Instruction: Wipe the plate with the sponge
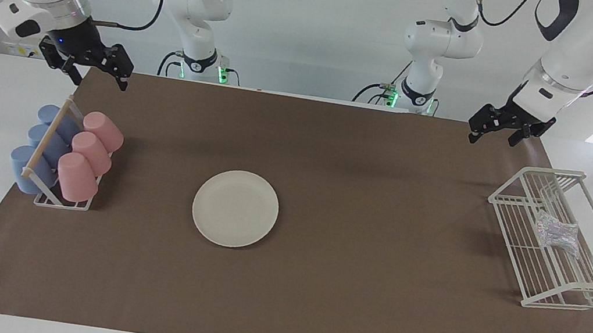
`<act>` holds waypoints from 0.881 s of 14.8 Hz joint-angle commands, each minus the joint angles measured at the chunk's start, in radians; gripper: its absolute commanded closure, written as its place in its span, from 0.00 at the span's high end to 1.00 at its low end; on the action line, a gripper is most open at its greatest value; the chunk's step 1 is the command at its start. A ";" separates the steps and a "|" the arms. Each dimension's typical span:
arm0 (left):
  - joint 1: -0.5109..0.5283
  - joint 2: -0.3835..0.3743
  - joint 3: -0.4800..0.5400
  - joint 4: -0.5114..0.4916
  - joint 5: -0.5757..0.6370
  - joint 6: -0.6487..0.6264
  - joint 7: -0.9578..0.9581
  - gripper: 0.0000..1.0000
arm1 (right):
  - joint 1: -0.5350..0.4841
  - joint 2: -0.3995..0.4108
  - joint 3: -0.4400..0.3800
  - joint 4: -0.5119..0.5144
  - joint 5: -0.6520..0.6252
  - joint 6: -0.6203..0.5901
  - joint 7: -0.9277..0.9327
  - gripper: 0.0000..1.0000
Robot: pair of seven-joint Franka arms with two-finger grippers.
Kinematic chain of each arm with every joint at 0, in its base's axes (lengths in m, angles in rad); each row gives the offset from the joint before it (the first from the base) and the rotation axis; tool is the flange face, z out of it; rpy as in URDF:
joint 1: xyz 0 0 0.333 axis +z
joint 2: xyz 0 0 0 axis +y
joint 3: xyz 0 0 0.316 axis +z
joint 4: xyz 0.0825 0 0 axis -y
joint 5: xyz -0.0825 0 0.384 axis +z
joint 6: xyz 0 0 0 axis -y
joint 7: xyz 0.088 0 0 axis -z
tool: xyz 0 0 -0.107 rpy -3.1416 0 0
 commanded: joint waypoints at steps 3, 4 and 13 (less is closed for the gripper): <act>0.016 -0.017 -0.005 -0.013 -0.015 0.014 0.013 1.00 | 0.001 0.005 0.003 0.010 -0.021 0.008 -0.008 1.00; 0.023 -0.017 -0.005 -0.014 -0.015 0.016 0.013 1.00 | 0.001 0.005 0.003 0.010 -0.021 0.009 -0.008 1.00; -0.067 0.088 -0.013 -0.059 0.419 0.124 -0.081 1.00 | 0.001 -0.007 0.005 0.007 -0.021 -0.018 0.181 1.00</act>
